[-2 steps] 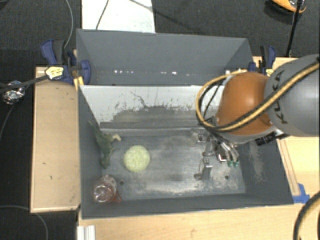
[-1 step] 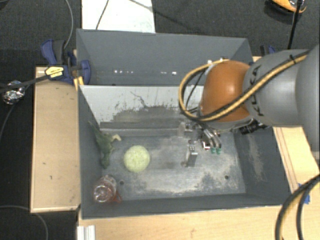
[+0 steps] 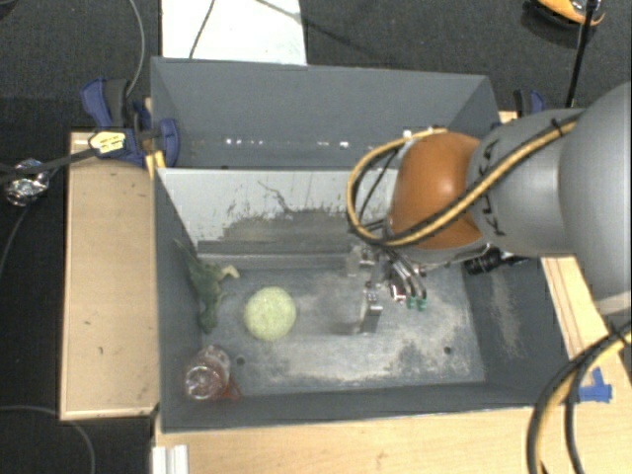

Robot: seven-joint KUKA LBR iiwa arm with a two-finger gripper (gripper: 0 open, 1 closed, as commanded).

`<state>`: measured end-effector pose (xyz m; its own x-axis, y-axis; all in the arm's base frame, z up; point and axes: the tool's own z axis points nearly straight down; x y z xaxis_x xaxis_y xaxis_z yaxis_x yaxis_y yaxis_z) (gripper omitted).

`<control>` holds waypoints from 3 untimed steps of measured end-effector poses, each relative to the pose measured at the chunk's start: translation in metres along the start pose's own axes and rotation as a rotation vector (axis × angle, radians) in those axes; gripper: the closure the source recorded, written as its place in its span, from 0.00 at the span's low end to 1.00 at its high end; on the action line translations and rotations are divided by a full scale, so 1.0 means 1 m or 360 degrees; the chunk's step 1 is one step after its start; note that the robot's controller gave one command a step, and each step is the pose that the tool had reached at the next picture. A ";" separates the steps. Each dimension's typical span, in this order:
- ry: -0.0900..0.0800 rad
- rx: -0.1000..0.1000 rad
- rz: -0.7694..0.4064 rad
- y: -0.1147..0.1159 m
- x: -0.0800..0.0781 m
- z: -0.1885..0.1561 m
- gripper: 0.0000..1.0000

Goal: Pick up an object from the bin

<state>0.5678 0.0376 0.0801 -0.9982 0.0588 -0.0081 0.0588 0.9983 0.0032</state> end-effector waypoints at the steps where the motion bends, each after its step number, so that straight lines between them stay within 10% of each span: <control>1: 0.0007 0.0006 -0.0132 0.034 0.010 0.005 0.00; 3: -0.0001 0.0003 -0.0356 0.088 -0.004 0.010 0.00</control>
Offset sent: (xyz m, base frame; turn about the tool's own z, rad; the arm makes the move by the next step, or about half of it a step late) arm -0.0076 0.0605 -0.0098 -0.2025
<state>0.5770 0.1250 0.0709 -0.9864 -0.1641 -0.0088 -0.1641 0.9864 -0.0007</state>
